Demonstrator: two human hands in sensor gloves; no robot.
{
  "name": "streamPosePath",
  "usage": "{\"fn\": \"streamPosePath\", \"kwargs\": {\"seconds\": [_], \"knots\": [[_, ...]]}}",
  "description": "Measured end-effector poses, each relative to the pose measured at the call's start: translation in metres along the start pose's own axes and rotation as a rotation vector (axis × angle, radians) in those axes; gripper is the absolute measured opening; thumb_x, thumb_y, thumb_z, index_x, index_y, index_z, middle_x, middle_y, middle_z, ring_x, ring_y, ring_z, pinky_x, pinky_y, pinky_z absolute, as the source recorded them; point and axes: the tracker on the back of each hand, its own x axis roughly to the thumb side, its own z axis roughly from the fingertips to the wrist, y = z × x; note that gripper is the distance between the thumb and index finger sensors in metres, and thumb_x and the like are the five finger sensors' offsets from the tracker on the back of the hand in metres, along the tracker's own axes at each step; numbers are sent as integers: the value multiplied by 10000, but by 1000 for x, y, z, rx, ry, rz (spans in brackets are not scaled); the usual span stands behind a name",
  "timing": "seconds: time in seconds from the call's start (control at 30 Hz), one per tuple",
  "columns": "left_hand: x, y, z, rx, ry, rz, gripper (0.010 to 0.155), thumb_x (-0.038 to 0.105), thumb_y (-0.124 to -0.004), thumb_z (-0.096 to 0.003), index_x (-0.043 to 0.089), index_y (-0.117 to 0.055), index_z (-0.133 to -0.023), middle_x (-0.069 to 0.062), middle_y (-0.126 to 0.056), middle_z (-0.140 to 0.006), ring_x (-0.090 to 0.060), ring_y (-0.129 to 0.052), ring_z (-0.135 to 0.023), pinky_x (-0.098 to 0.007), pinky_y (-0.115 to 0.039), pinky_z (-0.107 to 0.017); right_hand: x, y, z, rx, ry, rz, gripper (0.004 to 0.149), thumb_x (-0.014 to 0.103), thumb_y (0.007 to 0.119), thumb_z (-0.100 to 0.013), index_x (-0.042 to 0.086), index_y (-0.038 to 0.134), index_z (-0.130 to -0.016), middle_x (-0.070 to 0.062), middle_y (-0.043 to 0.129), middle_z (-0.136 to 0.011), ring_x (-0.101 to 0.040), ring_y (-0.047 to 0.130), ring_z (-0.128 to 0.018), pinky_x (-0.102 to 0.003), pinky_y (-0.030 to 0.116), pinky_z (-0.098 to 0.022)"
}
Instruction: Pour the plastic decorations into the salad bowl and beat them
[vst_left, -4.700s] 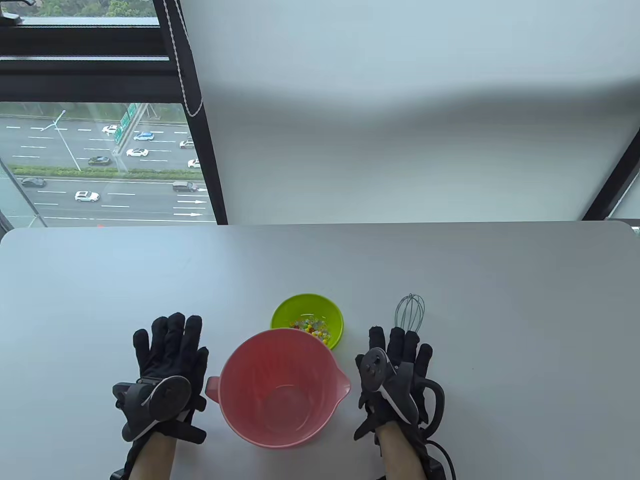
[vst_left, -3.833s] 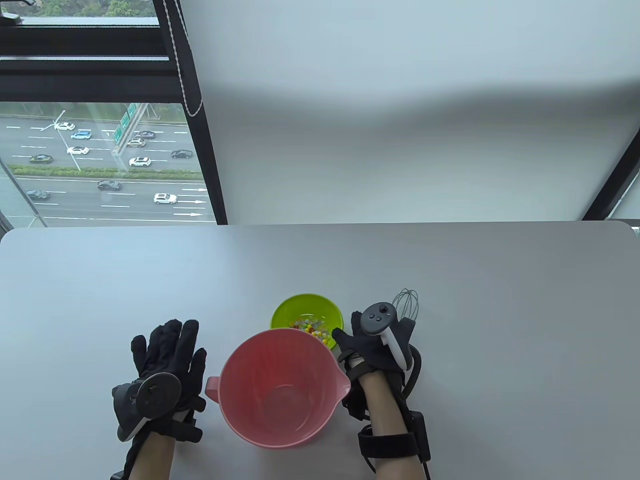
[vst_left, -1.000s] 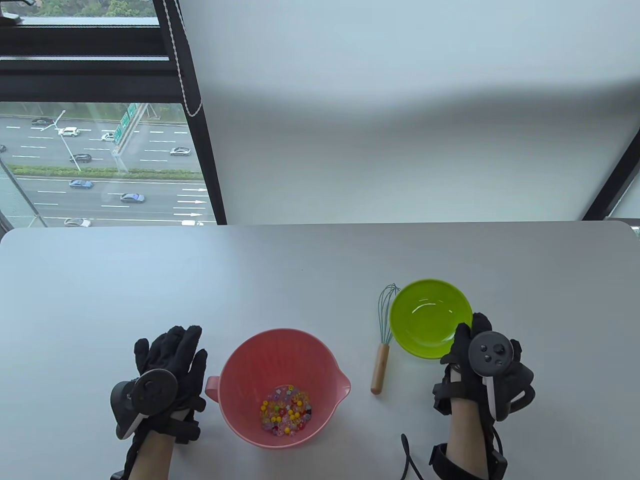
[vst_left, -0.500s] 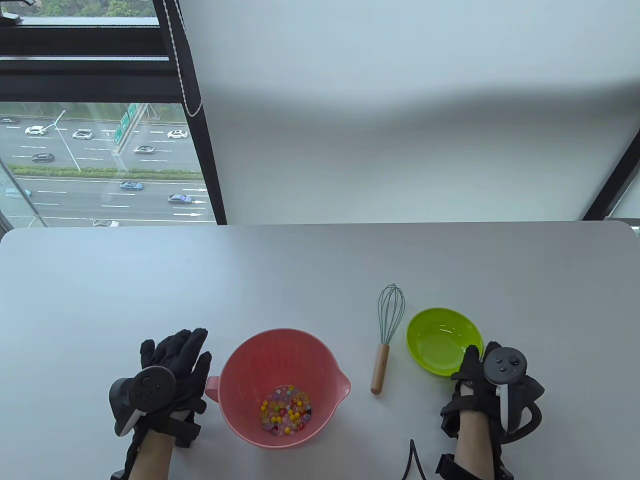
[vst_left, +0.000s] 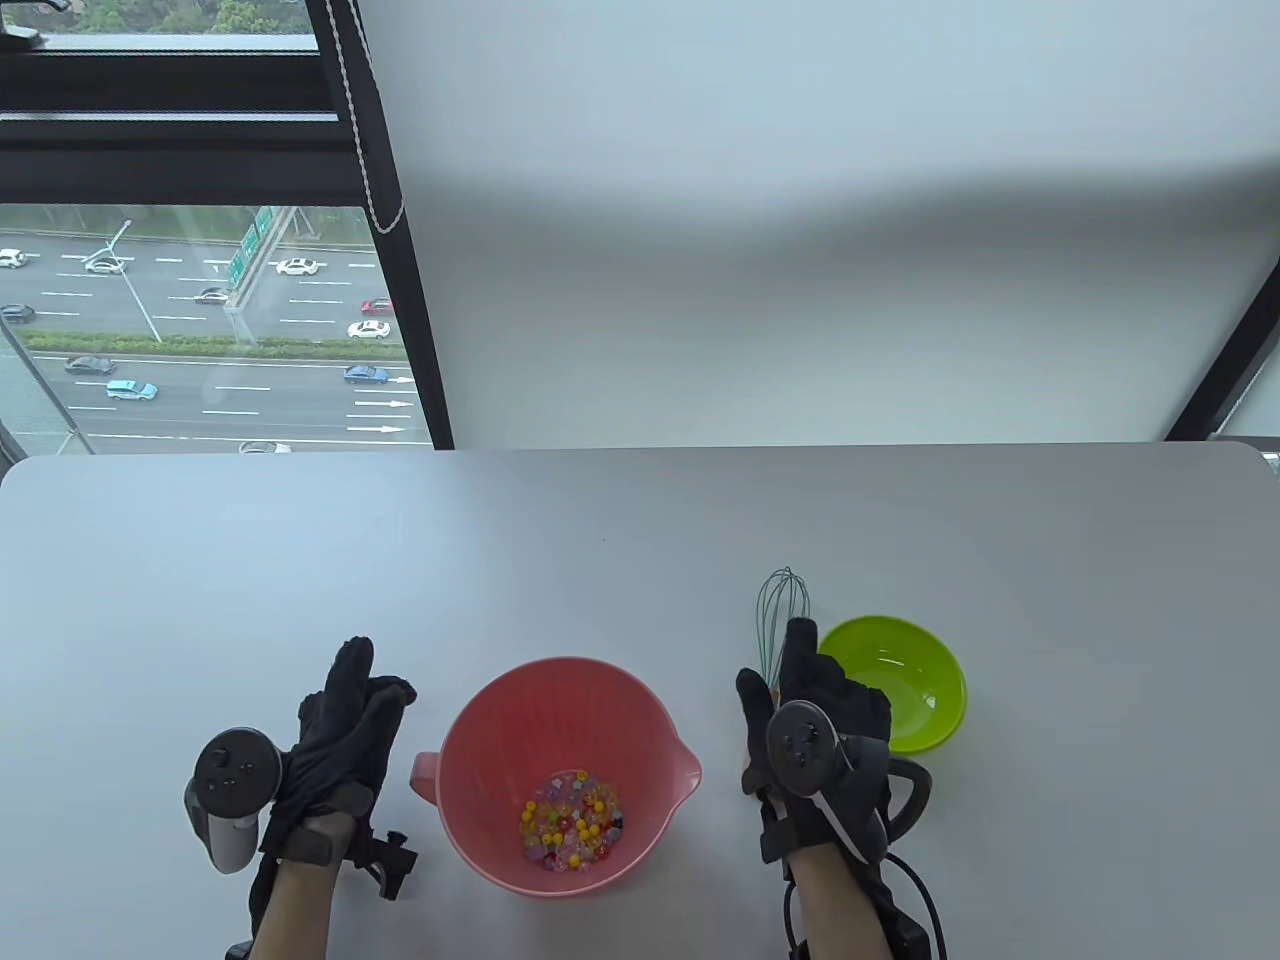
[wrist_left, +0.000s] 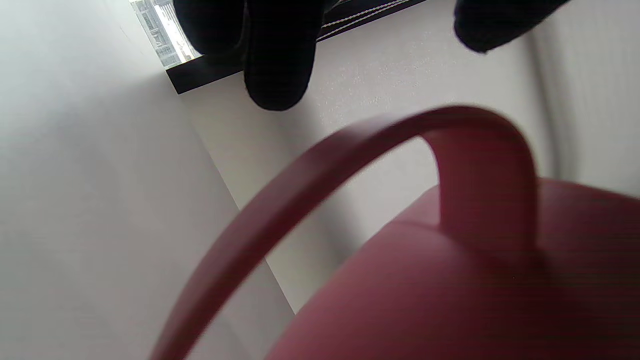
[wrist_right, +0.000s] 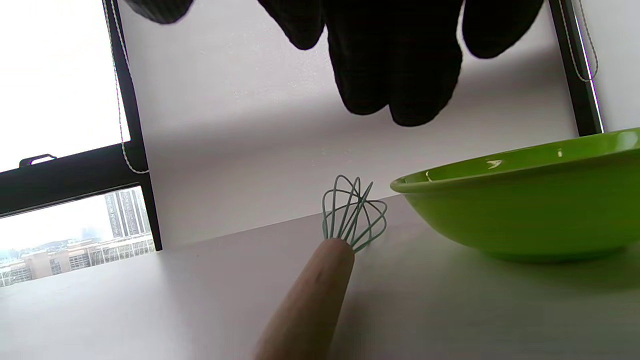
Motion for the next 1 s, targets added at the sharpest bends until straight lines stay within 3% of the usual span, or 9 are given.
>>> {"fn": "streamPosePath", "kwargs": {"seconds": [0.17, 0.27, 0.33, 0.53, 0.73, 0.87, 1.0], "knots": [[5, -12, -6, -232, -18, -51, 945, 817, -627, -540, 117, -427, -1142, -56, -841, -866, -432, -661, -940, -662, -179, -723, 8, 8, 0, 77, 9, 31, 707, 620, 632, -565, 184, 530, -1112, -80, 906, -828, -342, 953, -620, -564, 670, -615], [9, -23, -8, -335, -28, -82, 951, 813, -665, -533, 111, -452, -1138, -54, -858, -810, -425, -691, -914, -667, -201, -727, 14, 14, 1, 147, 21, 112, 731, 647, 641, -557, 190, 523, -1115, -73, 903, -833, -339, 944, -632, -552, 652, -632], [9, -28, -10, -386, -19, -113, 896, 786, -648, -547, 102, -524, -1112, -18, -885, -698, -382, -754, -868, -664, -250, -735, 16, 19, 1, 184, 31, 148, 744, 654, 649, -552, 194, 507, -1120, -71, 889, -847, -344, 925, -654, -553, 623, -652], [8, -36, -11, -365, -40, -11, 776, 668, -664, -553, 54, -665, -1027, 15, -927, -439, -331, -901, -670, -646, -378, -743, 22, 37, 1, 269, 63, 264, 781, 634, 728, -538, 183, 472, -1121, -51, 876, -847, -335, 906, -671, -550, 581, -677], [10, -36, -11, -362, -44, -20, 774, 669, -653, -554, 54, -673, -1022, 11, -930, -437, -329, -907, -654, -642, -398, -744, 25, 57, 0, 382, 101, 350, 826, 537, 823, -528, 163, 381, -1118, -17, 852, -819, -303, 876, -681, -548, 479, -719], [9, -36, -11, -362, -46, -18, 775, 670, -652, -554, 53, -675, -1021, 10, -931, -435, -330, -909, -648, -642, -405, -743, 20, 52, -2, 383, 108, 296, 807, 510, 826, -532, 152, 392, -1111, -26, 865, -797, -269, 905, -650, -534, 504, -716], [10, -37, -11, -362, -46, -15, 775, 669, -653, -554, 51, -676, -1020, 8, -930, -433, -331, -910, -644, -642, -413, -743, 16, 33, -3, 271, 106, 164, 803, 517, 823, -525, 169, 395, -1108, -4, 860, -799, -259, 905, -636, -532, 516, -716]]}}
